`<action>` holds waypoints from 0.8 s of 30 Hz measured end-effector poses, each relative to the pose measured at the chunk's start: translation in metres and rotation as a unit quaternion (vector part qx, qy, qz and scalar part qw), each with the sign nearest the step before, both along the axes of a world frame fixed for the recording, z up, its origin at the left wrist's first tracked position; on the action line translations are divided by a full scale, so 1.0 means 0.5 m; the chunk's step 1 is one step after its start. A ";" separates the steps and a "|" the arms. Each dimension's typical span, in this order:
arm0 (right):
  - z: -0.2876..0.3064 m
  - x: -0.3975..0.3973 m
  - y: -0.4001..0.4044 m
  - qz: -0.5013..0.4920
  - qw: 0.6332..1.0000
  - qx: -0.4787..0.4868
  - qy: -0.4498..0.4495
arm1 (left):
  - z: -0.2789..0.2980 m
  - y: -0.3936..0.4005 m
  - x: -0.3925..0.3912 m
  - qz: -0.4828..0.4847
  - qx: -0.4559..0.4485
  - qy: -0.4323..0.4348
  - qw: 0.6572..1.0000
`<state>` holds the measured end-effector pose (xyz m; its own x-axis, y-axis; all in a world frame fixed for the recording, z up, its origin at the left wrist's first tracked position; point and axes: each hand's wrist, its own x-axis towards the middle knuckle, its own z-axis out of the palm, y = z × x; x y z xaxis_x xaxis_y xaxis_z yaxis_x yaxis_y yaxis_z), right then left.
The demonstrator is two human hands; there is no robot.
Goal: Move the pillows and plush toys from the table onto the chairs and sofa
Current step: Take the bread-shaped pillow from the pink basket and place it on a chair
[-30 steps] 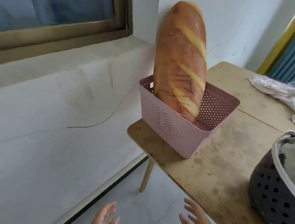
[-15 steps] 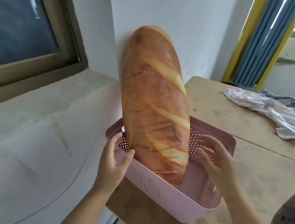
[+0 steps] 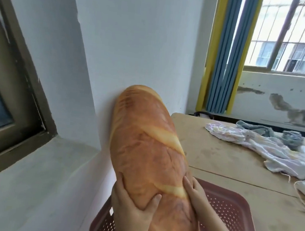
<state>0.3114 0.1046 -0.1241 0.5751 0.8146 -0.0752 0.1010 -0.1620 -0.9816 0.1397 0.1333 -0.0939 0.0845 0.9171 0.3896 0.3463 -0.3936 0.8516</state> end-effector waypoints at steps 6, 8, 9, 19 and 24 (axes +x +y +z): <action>0.027 -0.026 0.016 -0.082 0.983 0.120 0.109 | 0.012 0.013 -0.015 -0.068 -0.022 -0.043 0.996; 0.042 -0.026 0.012 -0.115 0.974 0.161 0.110 | 0.027 0.019 -0.024 -0.093 -0.047 -0.091 0.990; 0.054 -0.026 0.009 -0.141 0.969 0.173 0.107 | 0.038 0.024 -0.027 -0.101 -0.050 -0.110 0.988; 0.270 -0.019 -0.044 -0.267 0.916 0.290 -0.072 | 0.224 0.068 -0.010 -0.213 -0.001 -0.202 0.956; 0.379 -0.043 -0.133 -0.361 0.857 0.291 -0.225 | 0.291 0.044 0.008 -0.252 0.001 -0.265 0.931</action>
